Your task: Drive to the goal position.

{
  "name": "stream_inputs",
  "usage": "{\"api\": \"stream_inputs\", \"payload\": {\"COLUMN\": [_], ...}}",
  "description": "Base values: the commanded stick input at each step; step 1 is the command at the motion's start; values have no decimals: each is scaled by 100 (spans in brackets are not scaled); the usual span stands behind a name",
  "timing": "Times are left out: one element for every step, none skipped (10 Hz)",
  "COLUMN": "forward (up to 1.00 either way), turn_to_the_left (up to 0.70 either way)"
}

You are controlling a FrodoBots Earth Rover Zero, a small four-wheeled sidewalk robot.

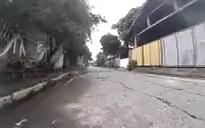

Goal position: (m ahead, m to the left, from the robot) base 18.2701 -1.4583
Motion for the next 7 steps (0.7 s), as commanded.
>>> {"api": "stream_inputs", "payload": {"forward": [70, 70, 70, 70, 70, 70, 70], "turn_to_the_left": [0, 0, 0, 0, 0, 0, 0]}}
